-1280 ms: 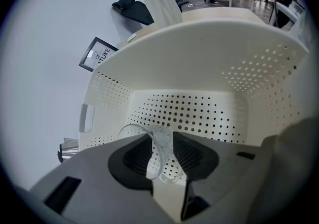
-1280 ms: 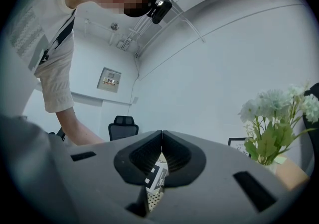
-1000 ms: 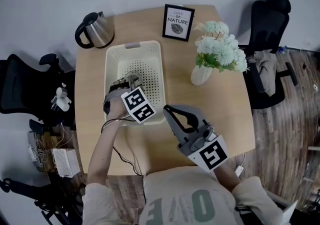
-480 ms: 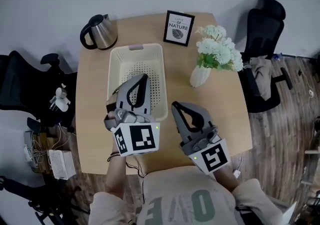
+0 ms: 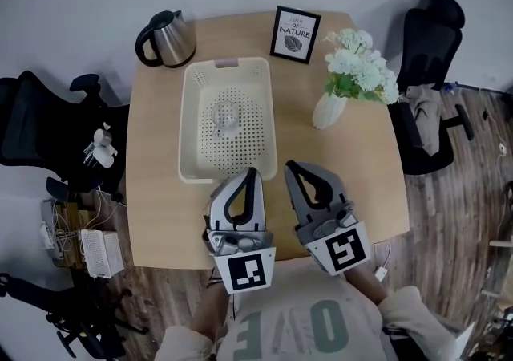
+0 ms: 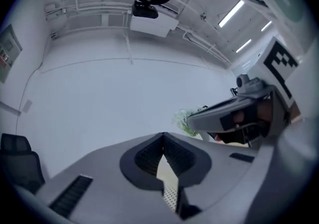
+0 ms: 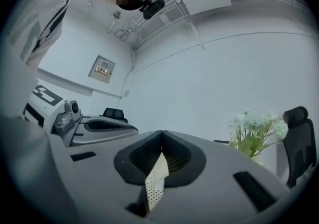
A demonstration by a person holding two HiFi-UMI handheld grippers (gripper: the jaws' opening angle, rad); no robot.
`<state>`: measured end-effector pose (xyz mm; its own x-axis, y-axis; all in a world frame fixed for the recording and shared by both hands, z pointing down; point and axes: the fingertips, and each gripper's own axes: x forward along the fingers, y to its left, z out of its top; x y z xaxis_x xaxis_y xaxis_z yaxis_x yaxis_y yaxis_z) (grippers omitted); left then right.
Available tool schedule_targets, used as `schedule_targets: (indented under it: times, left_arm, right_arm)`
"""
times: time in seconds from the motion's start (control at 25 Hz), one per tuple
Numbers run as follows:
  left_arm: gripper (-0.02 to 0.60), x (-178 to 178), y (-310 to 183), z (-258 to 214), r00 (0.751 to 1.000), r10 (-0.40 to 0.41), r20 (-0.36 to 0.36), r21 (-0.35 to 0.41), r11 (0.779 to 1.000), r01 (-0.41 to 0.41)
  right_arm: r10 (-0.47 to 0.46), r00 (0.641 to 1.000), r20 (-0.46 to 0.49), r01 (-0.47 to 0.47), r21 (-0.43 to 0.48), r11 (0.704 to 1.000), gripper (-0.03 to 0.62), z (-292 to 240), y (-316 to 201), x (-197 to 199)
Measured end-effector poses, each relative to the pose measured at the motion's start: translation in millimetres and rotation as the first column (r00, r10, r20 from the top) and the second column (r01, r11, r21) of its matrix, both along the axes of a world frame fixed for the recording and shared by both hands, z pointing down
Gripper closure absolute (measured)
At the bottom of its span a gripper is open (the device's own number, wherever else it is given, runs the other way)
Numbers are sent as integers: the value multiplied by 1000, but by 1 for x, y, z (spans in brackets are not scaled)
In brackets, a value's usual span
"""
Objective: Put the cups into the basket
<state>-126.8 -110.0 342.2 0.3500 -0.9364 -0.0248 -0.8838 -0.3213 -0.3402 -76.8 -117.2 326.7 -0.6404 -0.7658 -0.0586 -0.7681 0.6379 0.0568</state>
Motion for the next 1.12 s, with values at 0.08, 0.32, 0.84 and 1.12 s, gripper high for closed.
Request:
schedule_targets:
  times: [0.08, 0.32, 0.84, 1.12]
  left_arm:
    - [574, -1, 2, 4, 1000, -4, 29, 5, 1000, 4]
    - [574, -18, 2, 14, 999, -43, 13, -30, 999, 43]
    - [574, -33, 6, 27, 997, -68, 29, -69, 995, 70]
    - [574, -34, 8, 35, 997, -73, 24, -89, 993, 74]
  right_arm:
    - [-7, 1000, -6, 7, -9, 1000, 595, 5, 4, -1]
    - [-3, 1000, -27, 2, -28, 1000, 595, 16, 9, -3]
    - [-13, 999, -47, 11, -42, 999, 595, 20, 8, -7]
    - [-40, 997, -70, 37, -48, 998, 595, 25, 8, -10]
